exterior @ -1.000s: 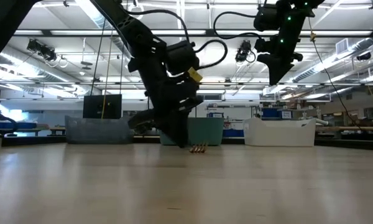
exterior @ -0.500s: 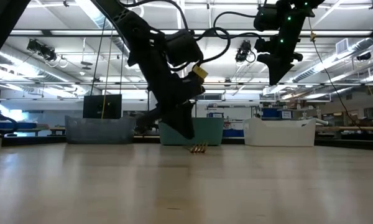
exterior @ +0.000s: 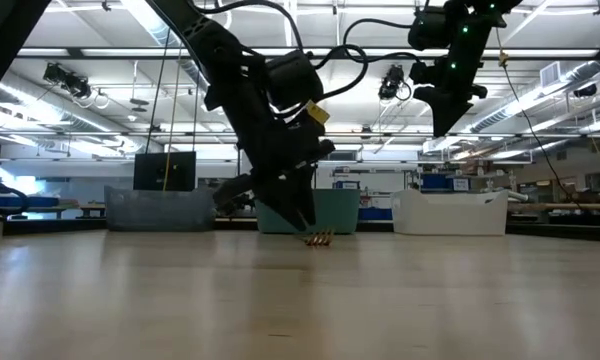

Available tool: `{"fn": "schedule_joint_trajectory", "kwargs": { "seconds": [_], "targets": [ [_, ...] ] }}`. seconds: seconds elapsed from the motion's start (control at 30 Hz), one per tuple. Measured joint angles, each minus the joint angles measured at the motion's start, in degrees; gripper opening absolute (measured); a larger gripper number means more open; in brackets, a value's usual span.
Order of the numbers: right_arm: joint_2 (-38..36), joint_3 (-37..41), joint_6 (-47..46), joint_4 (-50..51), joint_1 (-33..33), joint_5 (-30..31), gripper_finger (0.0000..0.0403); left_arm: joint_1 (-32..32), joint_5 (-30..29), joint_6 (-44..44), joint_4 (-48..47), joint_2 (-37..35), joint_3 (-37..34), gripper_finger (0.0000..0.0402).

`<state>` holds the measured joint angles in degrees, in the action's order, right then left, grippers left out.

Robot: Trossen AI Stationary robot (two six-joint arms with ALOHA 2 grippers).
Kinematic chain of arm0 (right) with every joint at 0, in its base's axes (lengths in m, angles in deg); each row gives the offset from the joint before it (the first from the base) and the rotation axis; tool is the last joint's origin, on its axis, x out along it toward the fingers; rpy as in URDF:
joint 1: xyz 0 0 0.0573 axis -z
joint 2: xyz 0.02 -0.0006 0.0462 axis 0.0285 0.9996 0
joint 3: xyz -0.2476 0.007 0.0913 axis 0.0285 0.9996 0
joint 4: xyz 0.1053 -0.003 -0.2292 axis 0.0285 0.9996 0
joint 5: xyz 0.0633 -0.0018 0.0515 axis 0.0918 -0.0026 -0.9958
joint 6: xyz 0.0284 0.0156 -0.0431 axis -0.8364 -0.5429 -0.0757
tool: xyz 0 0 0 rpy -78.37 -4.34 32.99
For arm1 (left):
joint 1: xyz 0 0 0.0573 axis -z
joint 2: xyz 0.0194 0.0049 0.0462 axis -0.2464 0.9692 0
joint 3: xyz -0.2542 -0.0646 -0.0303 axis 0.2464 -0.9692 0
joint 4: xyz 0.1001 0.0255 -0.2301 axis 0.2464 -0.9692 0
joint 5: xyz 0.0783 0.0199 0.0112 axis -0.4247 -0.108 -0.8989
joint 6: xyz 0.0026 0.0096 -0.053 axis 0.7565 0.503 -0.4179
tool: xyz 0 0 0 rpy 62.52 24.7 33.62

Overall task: Sort silverware by color (type)
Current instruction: Put the gold fork into the green bin

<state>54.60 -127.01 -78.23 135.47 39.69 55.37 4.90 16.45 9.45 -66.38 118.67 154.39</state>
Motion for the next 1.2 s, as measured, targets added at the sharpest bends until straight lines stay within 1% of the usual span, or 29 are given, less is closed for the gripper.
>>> {"fn": "schedule_joint_trajectory", "kwargs": {
  "seconds": [0.33, 0.5, 0.6, 0.7, 0.73, 0.87, 1.0, 1.1, 1.2],
  "targets": [
    [0.0, 0.0, 0.0, -0.04, 0.07, 0.0, 0.0095, -0.34, 0.43, 0.45, 0.11, 2.4, 0.17, 0.0091],
    [0.01, 0.0, 0.0, -0.04, 0.07, 0.0, 0.0094, -0.94, 0.78, -2.24, -0.66, 4.55, 0.48, 0.009],
    [0.02, 0.0, 0.0, -0.02, 0.07, 0.0, 0.0095, -0.94, 0.7, -2.44, -2.26, 4.79, 0.55, 0.007],
    [0.0, 0.0, 0.0, -0.02, 0.07, 0.0, 0.0095, -0.53, 0.21, -3.6, -2.97, 4.4, 0.48, 0.003],
    [0.0, 0.0, 0.0, -0.02, 0.07, 0.0, 0.0095, -0.48, 0.0, -4.63, -3.34, 4.17, 0.37, 0.0021],
    [0.02, 0.0, 0.0, -0.02, 0.07, 0.0, 0.0095, -0.55, -0.26, -7.66, -2.79, 3.48, 0.18, 0.0019],
    [0.02, 0.0, 0.0, -0.02, 0.07, 0.0, 0.0095, -1.17, -2.48, -14.67, -1.38, 1.88, -0.04, 0.0019],
    [0.02, 0.0, 0.0, -0.03, 0.07, 0.0, 0.0095, -2.04, -3.0, -20.31, -1.3, -0.63, -0.37, 0.0019],
    [0.02, 0.0, 0.4, -0.02, 0.07, 0.0, 0.0096, -2.95, -3.36, -25.57, 0.06, -5.0, -0.2, 0.0019]
  ]
}}
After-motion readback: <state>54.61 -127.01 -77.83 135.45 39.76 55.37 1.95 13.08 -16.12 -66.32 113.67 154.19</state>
